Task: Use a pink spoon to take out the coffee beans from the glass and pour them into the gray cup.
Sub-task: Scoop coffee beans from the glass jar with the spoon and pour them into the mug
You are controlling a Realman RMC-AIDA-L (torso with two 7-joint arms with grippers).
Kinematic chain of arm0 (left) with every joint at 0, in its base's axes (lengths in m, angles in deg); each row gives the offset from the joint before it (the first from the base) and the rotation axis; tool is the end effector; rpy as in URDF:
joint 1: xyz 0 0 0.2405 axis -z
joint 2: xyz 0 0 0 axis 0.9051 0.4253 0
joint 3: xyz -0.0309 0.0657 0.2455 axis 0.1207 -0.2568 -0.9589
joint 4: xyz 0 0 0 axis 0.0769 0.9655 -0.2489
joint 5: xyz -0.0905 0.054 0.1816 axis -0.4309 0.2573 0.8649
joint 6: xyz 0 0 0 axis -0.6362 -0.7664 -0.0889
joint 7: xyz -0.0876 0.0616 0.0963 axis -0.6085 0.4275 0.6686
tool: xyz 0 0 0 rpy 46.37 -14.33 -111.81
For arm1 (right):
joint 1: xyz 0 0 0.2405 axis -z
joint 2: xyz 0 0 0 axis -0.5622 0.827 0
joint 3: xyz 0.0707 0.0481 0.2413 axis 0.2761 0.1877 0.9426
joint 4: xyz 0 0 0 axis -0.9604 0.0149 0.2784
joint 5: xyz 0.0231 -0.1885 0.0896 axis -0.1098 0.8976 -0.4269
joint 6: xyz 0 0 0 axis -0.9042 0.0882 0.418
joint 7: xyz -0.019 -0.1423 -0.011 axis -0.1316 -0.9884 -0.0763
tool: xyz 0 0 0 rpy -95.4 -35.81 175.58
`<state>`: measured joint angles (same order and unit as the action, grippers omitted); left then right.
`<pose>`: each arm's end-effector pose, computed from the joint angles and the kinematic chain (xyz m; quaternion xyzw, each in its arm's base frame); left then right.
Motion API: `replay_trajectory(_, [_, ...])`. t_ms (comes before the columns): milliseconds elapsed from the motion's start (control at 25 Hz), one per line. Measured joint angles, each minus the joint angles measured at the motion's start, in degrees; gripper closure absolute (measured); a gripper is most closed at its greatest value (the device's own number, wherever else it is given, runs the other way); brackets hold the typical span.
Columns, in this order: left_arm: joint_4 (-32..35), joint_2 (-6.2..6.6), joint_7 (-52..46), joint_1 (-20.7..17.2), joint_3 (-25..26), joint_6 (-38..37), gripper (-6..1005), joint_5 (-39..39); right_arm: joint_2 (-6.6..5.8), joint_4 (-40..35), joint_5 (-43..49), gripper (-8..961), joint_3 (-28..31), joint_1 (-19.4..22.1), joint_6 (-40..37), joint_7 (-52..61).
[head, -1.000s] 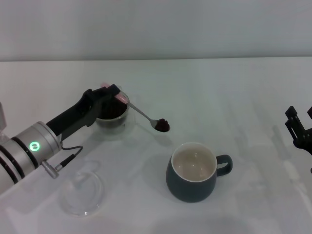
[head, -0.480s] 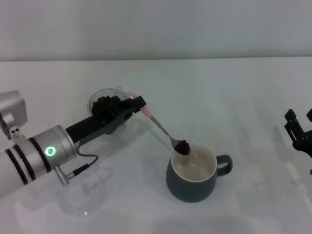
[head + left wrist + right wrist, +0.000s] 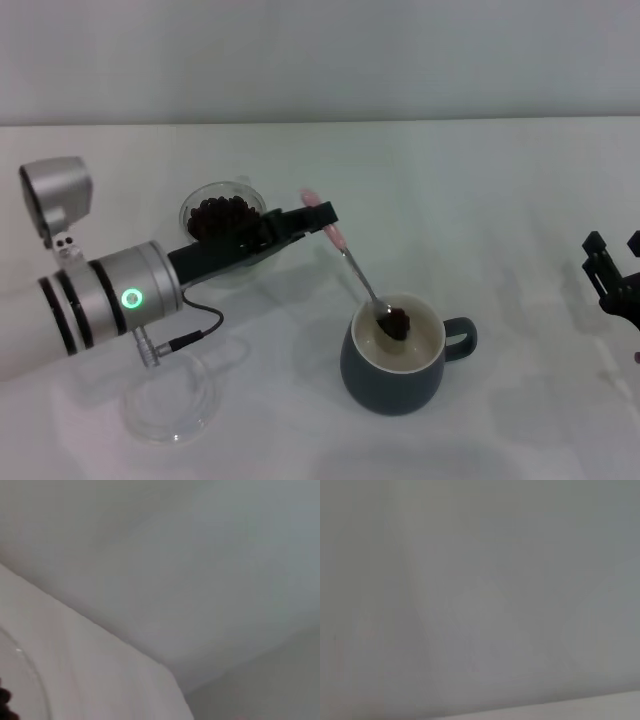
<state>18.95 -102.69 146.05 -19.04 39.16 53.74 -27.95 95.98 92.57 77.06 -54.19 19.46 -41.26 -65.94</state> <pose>-0.2086 0.3556 -0.0909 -0.7575 -0.5398 -0.3659 0.0297 0.3706 0.2432 -0.0301 -0.6576 0.3519 0.3136 0.5876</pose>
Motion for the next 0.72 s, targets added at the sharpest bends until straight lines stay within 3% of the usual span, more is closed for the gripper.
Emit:
replay_trajectory(360, [2.09,-0.12,4.24,2.64,-0.07,0.49,872,3.74,0.00,0.03,-0.12,334,0.00,0.09,1.68,0.00])
replay_trajectory(720, [3.20,-0.02,19.26,3.98,-0.10,6.40,873,4.87,0.00,-0.05,-0.06,327,0.00,-0.02,1.72,0.00])
